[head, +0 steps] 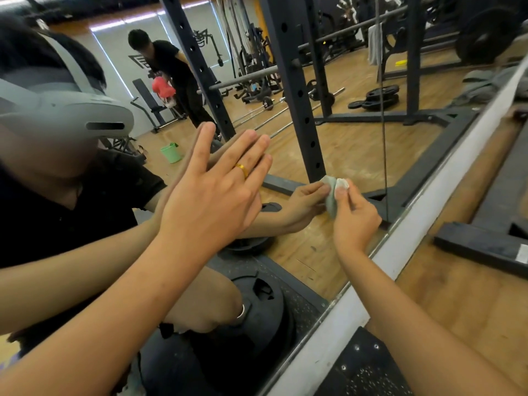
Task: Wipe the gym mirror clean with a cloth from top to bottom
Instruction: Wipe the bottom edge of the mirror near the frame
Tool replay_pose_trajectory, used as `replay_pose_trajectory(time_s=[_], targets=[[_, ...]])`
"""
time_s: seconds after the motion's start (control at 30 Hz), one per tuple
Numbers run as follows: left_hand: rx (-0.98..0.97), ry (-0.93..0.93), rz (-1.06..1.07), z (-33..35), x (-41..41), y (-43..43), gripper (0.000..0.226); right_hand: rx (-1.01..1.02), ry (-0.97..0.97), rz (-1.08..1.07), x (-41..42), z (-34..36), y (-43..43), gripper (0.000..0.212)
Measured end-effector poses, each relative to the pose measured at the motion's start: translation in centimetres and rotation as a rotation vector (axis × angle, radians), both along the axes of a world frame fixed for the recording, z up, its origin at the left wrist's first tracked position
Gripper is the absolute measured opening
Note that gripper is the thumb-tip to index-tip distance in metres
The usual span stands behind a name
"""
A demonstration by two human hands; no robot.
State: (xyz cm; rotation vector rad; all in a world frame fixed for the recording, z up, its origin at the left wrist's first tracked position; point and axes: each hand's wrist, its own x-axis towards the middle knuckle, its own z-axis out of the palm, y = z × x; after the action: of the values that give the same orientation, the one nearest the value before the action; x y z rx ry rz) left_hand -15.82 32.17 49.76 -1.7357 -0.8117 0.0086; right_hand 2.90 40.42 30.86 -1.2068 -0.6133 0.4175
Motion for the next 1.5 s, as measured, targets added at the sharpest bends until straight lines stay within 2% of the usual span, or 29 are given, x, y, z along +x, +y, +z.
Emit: replay_pose_trajectory(time_s=[0.07,0.23,0.37,0.5,0.7,0.9,1.0,1.1,1.33,1.5], targets=[[-0.003,0.000,0.002,0.1,0.0,0.0,0.056,-0.020,0.110,-0.006,0.1,0.6,0.2,0.034],[-0.002,-0.012,0.004,0.2,0.2,-0.3,0.056,0.002,0.135,-0.009,-4.8,-0.6,-3.0,0.036],[-0.011,0.001,0.019,0.1,0.1,-0.5,0.056,0.033,0.248,0.016,-7.6,-1.3,-5.3,0.039],[-0.015,0.020,0.019,0.0,0.0,-0.5,0.056,0.067,0.232,0.025,-7.7,-1.4,-6.0,0.044],[0.001,0.002,-0.002,-0.2,-0.3,-0.4,0.055,0.076,0.226,-0.038,-8.9,-1.4,-5.9,0.034],[-0.002,0.010,0.003,-0.2,-0.2,-0.3,0.054,0.080,0.151,0.019,-12.6,-1.7,-9.1,0.031],[-0.029,0.008,0.021,-0.2,-0.2,-0.4,0.056,0.035,0.227,0.056,-10.4,-1.1,-7.9,0.023],[-0.057,0.007,0.025,-0.1,-0.2,-0.4,0.056,0.023,0.344,0.032,-8.7,-1.2,-7.0,0.026],[-0.058,-0.013,0.015,-0.1,-0.3,-0.3,0.055,0.056,0.224,-0.009,-14.1,-1.7,-9.7,0.041],[-0.055,0.000,0.003,-0.2,-0.3,-0.2,0.055,0.040,0.267,0.042,-12.6,-1.9,-9.1,0.031]])
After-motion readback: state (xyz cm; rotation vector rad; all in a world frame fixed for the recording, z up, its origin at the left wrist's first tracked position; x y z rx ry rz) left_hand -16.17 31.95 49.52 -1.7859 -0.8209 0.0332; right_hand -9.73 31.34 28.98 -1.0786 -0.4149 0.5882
